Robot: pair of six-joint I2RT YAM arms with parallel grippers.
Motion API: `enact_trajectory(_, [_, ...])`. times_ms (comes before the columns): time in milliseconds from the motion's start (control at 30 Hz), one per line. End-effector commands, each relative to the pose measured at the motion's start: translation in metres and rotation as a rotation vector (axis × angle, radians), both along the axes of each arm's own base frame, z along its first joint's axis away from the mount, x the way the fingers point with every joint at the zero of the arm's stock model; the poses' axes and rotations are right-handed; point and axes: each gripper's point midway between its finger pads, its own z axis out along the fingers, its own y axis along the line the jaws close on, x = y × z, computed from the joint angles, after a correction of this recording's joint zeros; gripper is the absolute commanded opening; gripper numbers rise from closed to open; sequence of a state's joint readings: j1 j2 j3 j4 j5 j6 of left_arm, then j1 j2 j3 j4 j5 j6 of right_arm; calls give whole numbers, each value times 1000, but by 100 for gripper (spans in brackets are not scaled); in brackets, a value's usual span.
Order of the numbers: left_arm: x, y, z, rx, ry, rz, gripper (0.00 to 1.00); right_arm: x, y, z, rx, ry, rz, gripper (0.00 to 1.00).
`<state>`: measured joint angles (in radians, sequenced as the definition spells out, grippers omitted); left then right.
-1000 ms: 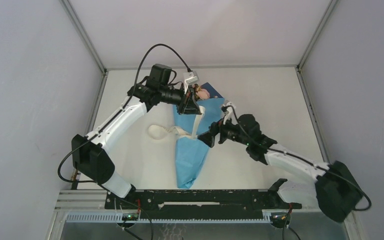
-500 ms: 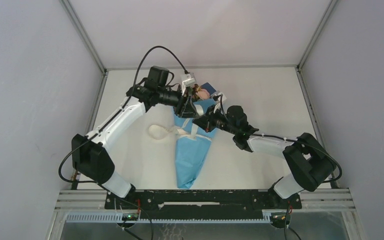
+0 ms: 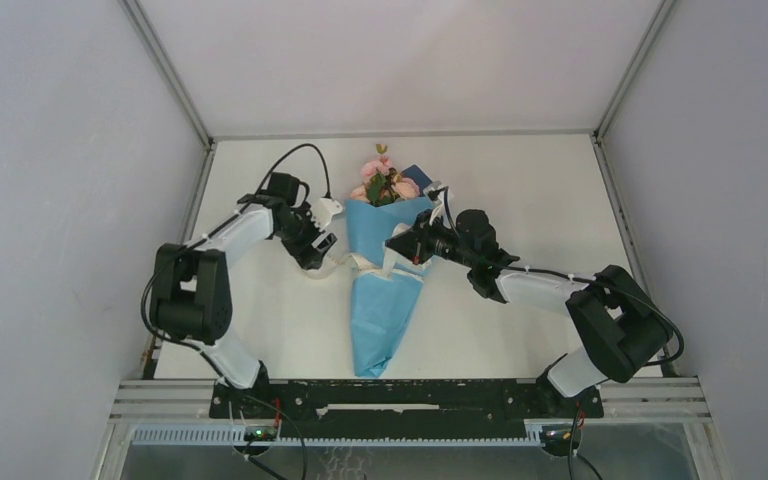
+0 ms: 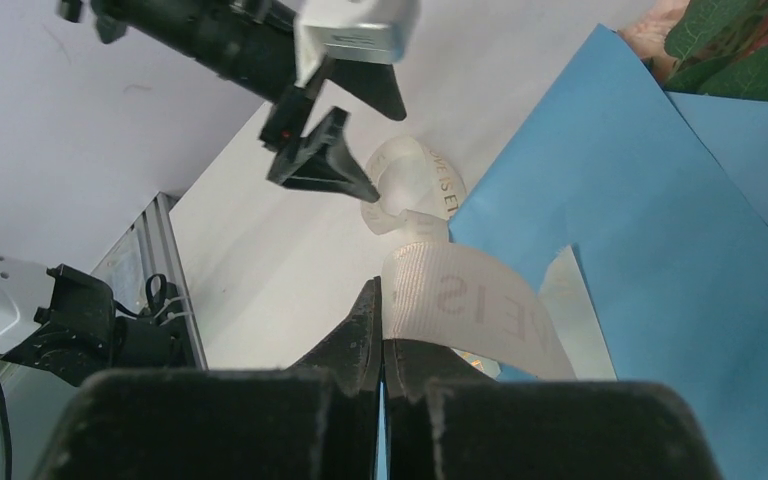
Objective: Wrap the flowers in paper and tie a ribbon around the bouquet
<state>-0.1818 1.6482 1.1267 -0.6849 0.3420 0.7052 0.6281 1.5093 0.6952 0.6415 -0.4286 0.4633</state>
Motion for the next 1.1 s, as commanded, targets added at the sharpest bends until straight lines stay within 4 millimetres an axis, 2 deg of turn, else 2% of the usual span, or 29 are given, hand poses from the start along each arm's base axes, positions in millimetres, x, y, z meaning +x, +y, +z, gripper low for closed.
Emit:
enact_trajectory(0, [36,38,-12,184,-61,82,82,5,4,29,45,-54,3,0])
enact_trajectory(200, [31,47,-34,228,-14,141,77,5,3,27,38,-53,6,0])
enact_trajectory(267, [31,47,-35,223,1,158,68,5,3,27,36,-50,4,0])
enact_trajectory(333, [28,46,-35,221,18,154,52,6,1,29,40,-49,0,0])
enact_trajectory(367, [24,47,-36,227,29,143,37,7,-1,31,44,-48,-9,0])
enact_trajectory(400, [18,50,-38,243,46,133,15,9,-4,34,48,-45,-27,0])
enact_trajectory(433, [13,57,-39,276,50,137,2,14,-10,37,49,-38,-59,0])
enact_trajectory(500, [5,79,-39,346,39,165,0,27,-32,38,34,5,-177,0])
enact_trajectory(567, [2,114,-37,440,2,236,0,37,-63,31,-14,59,-299,0])
enact_trajectory(600, [0,134,-35,495,-19,281,0,40,-80,20,-46,100,-359,0])
enact_trajectory(667, [-11,174,-35,606,-28,347,0,41,-121,-12,-96,213,-484,0])
enact_trajectory(700, [-24,184,-37,603,2,363,0,38,-144,-30,-105,280,-550,0])
enact_trajectory(767, [-37,199,-34,605,5,398,0,28,-188,-66,-105,404,-682,0])
enact_trajectory(800, [-41,209,-32,638,-3,415,0,18,-215,-90,-116,494,-777,0])
enact_trajectory(867, [-47,236,-28,752,-40,456,0,8,-247,-111,-53,596,-866,0])
enact_trajectory(967, [-51,267,-25,849,-70,508,0,-1,-273,-127,25,688,-933,0])
enact_trajectory(1067, [-51,282,-23,841,-70,564,0,-4,-286,-135,15,717,-980,0])
